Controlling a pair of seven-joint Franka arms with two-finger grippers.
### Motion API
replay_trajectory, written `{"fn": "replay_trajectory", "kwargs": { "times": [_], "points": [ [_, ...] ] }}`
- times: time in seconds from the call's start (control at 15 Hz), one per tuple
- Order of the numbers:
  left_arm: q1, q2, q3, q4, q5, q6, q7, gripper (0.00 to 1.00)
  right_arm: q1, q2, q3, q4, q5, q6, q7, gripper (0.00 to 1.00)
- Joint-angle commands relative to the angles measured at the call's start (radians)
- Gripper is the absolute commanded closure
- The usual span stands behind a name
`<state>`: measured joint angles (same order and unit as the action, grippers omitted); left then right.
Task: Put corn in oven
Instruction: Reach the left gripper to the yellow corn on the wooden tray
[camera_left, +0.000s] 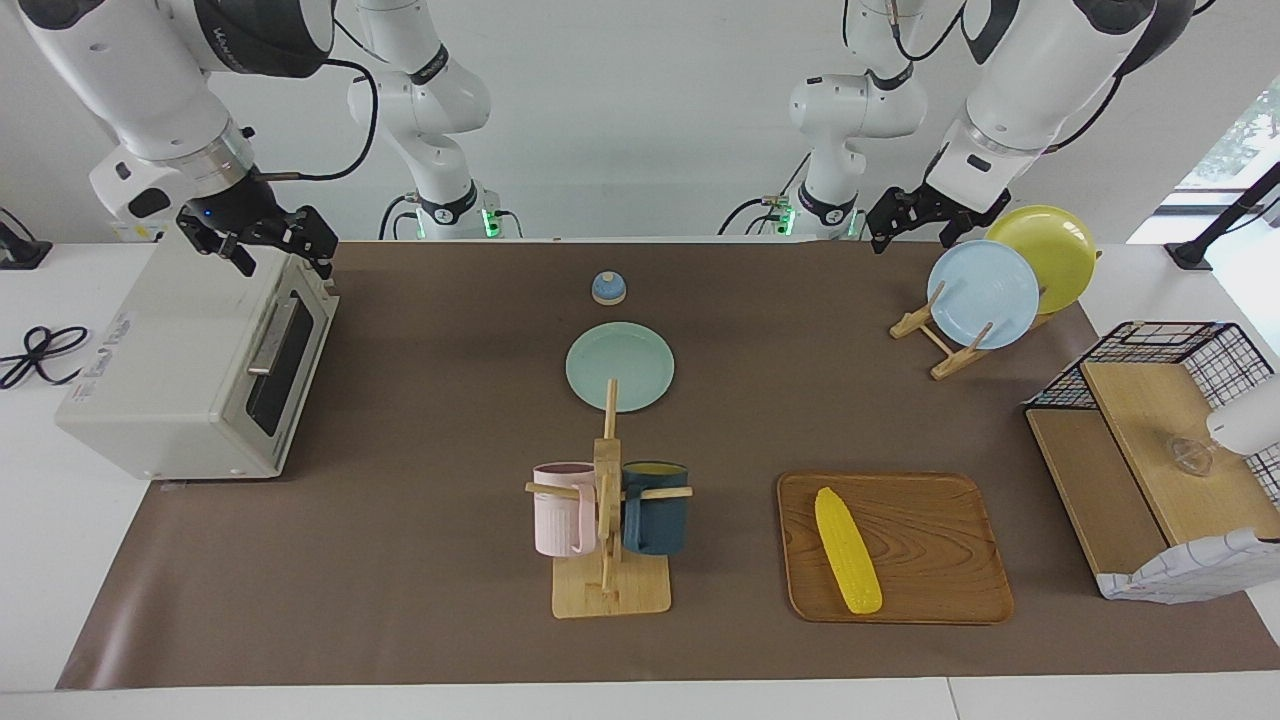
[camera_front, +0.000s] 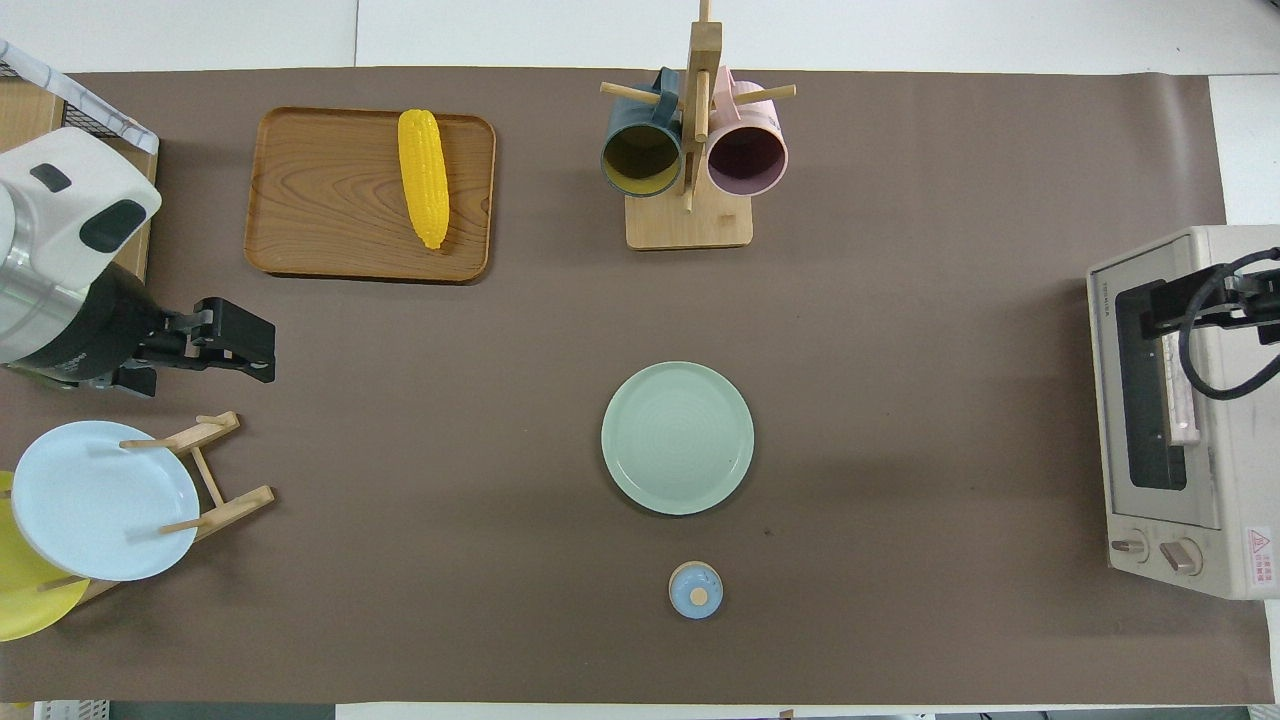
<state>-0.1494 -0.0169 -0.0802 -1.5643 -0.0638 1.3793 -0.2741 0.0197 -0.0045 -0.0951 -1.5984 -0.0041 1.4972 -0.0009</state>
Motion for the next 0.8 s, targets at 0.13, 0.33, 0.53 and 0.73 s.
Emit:
{"fn": "replay_trajectory", "kwargs": {
  "times": [0.13, 0.33, 0.53, 0.73],
  "points": [
    [0.011, -0.009, -0.006, 0.001, -0.013, 0.006, -0.008, 0.0, 0.003, -0.017, -0.003, -0.015, -0.004, 0.005, 0.012, 0.0],
    [0.007, -0.009, -0.006, 0.003, -0.013, 0.024, -0.01, 0.0, 0.003, -0.017, -0.003, -0.015, -0.004, 0.005, 0.012, 0.0],
    [0.002, -0.009, -0.007, -0.008, -0.013, 0.096, -0.086, 0.0, 0.002, -0.017, -0.003, -0.015, -0.004, 0.005, 0.012, 0.0],
    [0.013, 0.0, -0.007, -0.04, -0.013, 0.176, -0.08, 0.0, 0.003, -0.017, -0.003, -0.015, -0.004, 0.005, 0.012, 0.0]
  ]
}}
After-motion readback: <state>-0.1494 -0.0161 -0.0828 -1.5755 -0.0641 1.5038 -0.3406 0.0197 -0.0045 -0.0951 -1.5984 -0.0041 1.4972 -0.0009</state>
